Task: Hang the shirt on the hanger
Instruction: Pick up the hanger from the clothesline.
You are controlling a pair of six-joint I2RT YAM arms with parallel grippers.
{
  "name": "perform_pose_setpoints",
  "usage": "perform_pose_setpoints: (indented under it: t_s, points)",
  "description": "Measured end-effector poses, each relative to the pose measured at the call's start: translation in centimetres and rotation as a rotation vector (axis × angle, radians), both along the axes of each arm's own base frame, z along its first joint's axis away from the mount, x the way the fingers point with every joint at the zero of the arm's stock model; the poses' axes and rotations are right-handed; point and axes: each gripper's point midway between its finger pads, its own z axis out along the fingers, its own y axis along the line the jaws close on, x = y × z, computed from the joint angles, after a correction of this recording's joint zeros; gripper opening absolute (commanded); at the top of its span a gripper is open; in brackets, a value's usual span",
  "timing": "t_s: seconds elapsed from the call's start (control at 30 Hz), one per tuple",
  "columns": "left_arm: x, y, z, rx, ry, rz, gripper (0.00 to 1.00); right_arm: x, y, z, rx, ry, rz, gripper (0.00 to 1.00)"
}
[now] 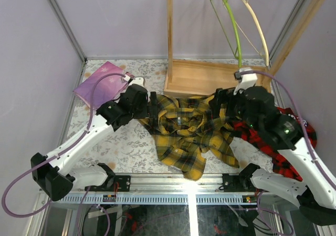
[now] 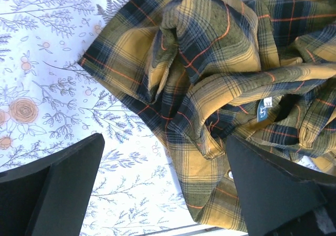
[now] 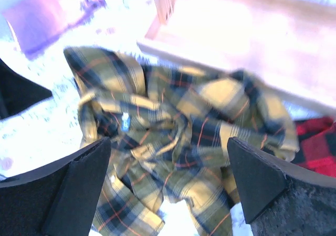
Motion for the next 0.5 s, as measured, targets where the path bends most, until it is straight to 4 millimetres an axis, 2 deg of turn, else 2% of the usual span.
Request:
perform_pose_setpoints:
  t_s: [0.03,0.17,0.33,0.5]
  points:
    - [0.1,0.1,0.3,-0.001,-0.011,0.009,1.00,0.2,0.0,2.1,0.002,-0.037,0.004,0.99]
    - [-0.1,0.5,1.5,-0.008,-0.048,-0.001,1.00,1.5,-0.7,7.9,-0.025,-0.120,-0.032,0.99]
    - [0.0,0.9,4.4,0.029,-0.120,-0.075,1.00,3.6,-1.1,12.5,-0.093,-0.179,-0.084,0.99]
    - [-0.2,1.5,6.8,0.052,-0.189,-0.117,1.00,6.5,-0.5,17.4,-0.113,-0.252,-0.119,0.99]
